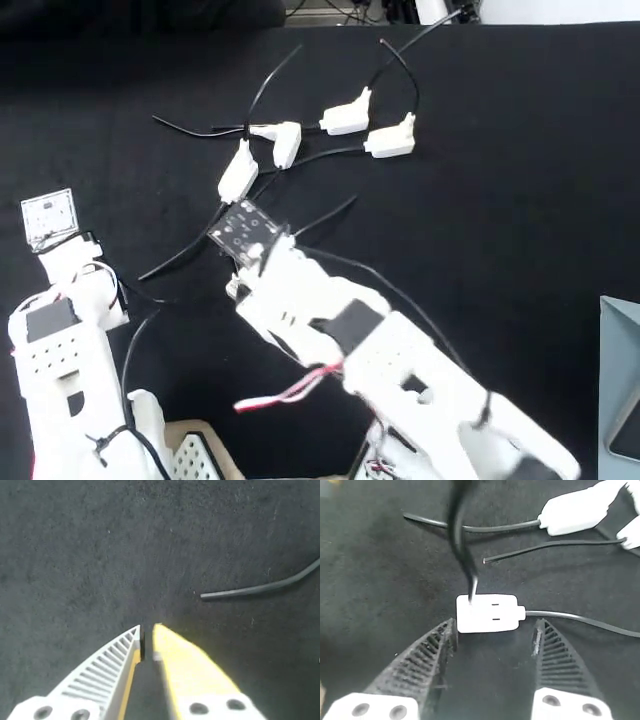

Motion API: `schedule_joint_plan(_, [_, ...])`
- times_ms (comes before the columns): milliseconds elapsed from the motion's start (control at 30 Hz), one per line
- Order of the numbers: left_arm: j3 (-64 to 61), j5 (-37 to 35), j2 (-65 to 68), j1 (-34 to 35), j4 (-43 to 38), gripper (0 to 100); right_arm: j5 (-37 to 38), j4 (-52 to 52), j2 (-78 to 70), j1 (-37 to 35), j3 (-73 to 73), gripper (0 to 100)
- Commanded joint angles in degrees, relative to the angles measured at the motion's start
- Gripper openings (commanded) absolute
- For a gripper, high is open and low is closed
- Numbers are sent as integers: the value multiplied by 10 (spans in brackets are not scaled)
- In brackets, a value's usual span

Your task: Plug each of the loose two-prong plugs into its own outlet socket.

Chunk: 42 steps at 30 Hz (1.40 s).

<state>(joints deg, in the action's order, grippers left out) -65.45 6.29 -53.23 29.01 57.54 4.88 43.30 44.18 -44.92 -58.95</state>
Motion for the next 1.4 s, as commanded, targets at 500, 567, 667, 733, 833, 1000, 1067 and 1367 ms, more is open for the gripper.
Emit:
schedule_joint_plan(500, [75, 168, -10, -201, 168, 249, -113, 14, 224, 231, -113, 243])
schedule_joint_plan(567, [59, 183, -4, -232, 161, 249, -113, 5, 223, 237, -118, 243])
schedule_joint_plan(667, [14, 176, -4, -287, 105, 253, -113, 5, 223, 236, -118, 243])
schedule_joint_plan(733, [-22, 153, -3, -324, 48, 254, -113, 5, 223, 236, -118, 243])
schedule_joint_plan(833, [-66, 113, -3, -370, -36, 254, -113, 5, 223, 236, -119, 243])
schedule_joint_plan(1000, [-98, 68, -3, -395, -137, 254, -113, 5, 223, 236, -119, 243])
schedule_joint_plan(1067, [-99, 66, -3, -403, -150, 254, -113, 5, 223, 236, -120, 243])
schedule_joint_plan(1367, [-97, 66, 50, -408, -208, 253, -113, 5, 223, 236, -120, 243])
